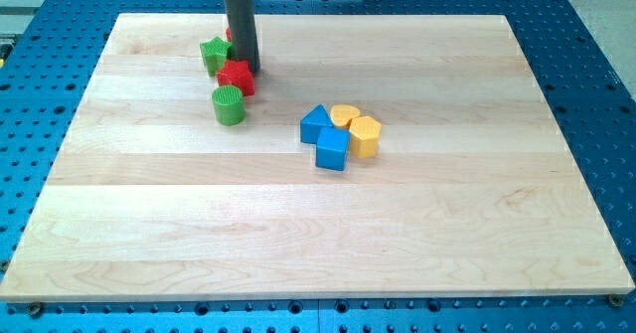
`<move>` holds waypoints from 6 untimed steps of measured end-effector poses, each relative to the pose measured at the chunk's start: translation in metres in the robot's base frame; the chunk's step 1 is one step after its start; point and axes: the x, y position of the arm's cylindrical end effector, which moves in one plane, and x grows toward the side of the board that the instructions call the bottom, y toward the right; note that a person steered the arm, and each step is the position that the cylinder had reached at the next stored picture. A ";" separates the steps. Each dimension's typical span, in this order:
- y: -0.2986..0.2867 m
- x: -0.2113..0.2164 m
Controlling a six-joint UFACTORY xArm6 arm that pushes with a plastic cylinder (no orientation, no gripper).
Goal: Move your hand above the red circle vertically
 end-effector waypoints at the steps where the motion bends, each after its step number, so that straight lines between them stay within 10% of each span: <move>1: 0.033 -0.020; 3: 0.034 -0.102; 6: -0.017 -0.104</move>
